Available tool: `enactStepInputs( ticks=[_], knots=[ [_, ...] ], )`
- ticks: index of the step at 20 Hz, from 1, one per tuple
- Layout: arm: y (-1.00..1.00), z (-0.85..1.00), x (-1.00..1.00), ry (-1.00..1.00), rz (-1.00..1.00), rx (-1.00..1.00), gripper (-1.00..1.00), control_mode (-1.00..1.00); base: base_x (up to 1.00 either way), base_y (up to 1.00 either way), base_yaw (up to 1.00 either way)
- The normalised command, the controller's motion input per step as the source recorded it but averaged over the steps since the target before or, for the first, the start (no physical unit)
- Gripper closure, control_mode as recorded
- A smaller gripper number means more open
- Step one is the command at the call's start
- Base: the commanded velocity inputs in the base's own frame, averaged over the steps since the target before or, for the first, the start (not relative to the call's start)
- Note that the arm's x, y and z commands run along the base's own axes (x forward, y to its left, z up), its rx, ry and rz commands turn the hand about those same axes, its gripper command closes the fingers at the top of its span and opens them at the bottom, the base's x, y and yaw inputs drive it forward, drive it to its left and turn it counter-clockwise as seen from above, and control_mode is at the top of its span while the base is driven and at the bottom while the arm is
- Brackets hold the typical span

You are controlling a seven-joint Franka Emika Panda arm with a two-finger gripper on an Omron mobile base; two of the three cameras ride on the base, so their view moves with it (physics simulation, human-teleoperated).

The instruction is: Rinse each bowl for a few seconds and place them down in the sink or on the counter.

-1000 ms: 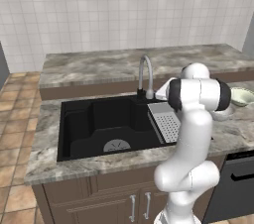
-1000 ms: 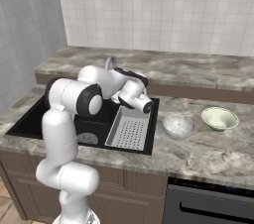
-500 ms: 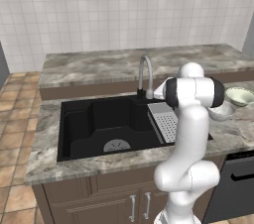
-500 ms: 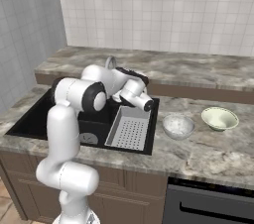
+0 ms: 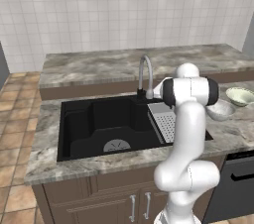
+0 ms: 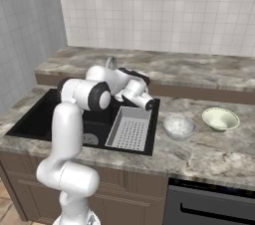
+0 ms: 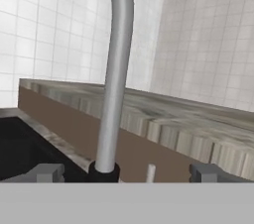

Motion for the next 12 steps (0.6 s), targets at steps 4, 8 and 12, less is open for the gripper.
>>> enactStepInputs(
  ticks=[4, 8, 12],
  knots=[
    [0.0, -0.09, 0.25, 0.0, 0.0, 0.0, -1.0, -1.0, 0.0, 0.0, 0.0],
    [0.0, -0.09, 0.23, 0.02, 0.0, 0.0, -1.0, -1.0, 0.0, 0.0, 0.0],
    [0.0, -0.17, 0.21, 0.06, -0.01, 0.0, -1.0, -1.0, 0.0, 0.0, 0.0]
  ],
)
